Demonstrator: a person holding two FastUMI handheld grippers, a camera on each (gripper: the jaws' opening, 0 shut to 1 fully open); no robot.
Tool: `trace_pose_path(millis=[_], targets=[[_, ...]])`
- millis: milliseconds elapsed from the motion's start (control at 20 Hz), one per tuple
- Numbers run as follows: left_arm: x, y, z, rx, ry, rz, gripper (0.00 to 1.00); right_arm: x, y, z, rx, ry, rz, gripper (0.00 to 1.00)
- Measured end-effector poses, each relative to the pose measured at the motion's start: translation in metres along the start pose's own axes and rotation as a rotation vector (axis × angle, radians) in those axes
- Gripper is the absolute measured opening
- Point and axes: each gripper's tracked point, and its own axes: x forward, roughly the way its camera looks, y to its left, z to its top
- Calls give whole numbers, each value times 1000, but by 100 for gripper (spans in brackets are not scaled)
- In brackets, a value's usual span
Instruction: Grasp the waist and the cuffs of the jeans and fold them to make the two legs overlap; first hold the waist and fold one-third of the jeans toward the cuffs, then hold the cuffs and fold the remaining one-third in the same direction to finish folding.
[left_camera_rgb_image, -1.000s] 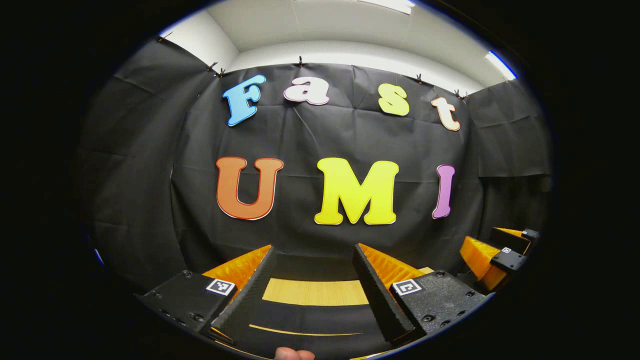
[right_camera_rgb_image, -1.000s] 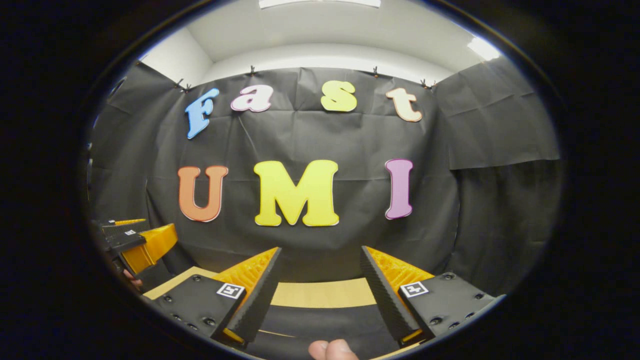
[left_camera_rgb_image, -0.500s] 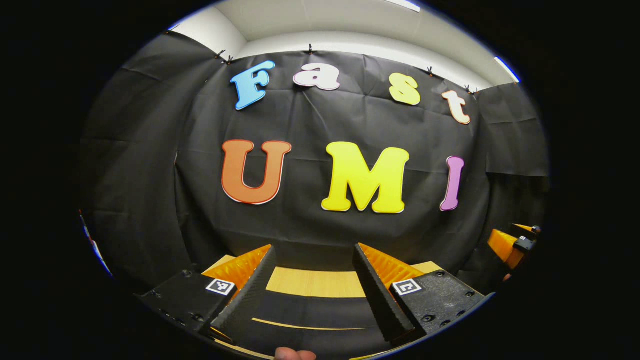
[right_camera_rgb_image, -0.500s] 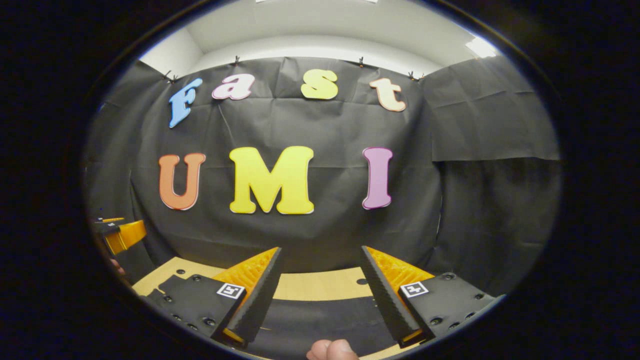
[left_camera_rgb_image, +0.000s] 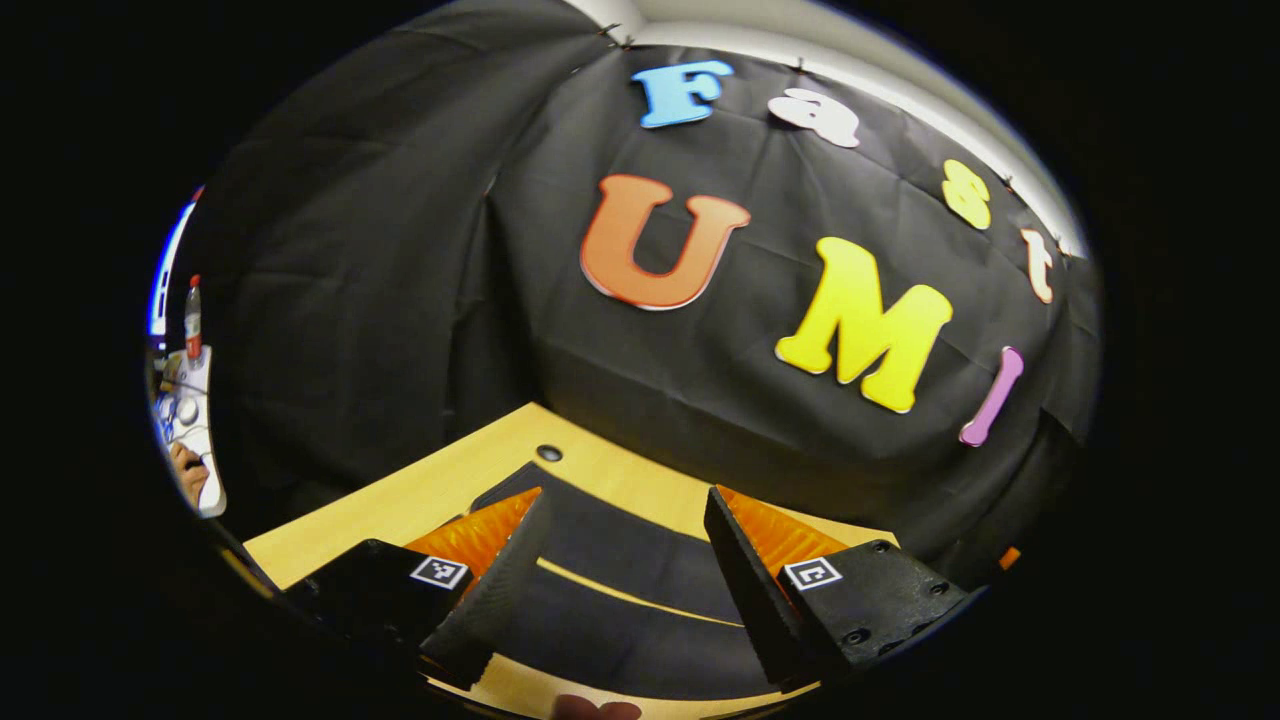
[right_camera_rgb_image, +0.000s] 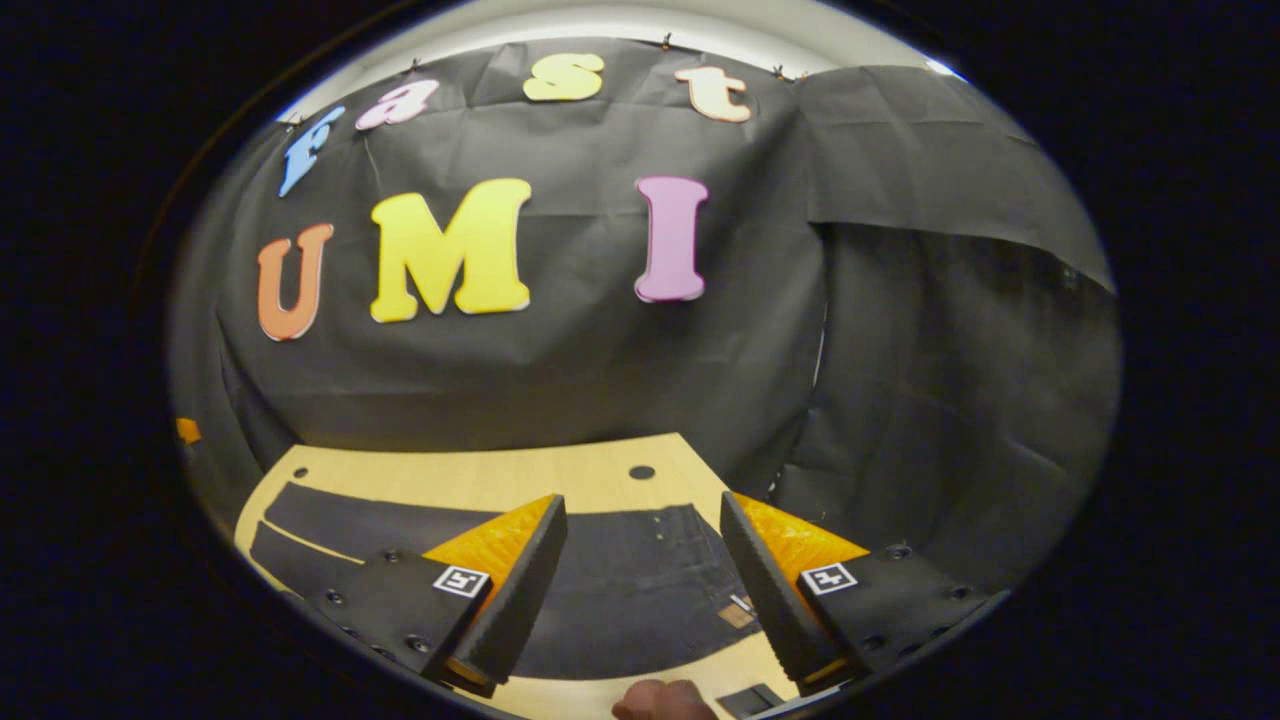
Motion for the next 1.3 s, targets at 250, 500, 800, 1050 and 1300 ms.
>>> trace_pose_path(millis=[250, 500, 800, 1050, 1300], targets=[[4, 90, -58, -364, 191, 138, 99, 27, -39, -59, 140, 194, -26, 94], [29, 179, -104, -710, 347, 324, 99, 37, -51, -109, 226, 371, -24, 99], [64, 219, -150, -952, 527, 446, 99, 37, -81, -121, 282, 421, -109, 94], [69, 233, -157, -925, 591, 536, 99, 36, -109, -130, 367, 450, -186, 94], [86, 230, -157, -903, 639, 550, 99, 46, -108, -134, 402, 482, -207, 94]])
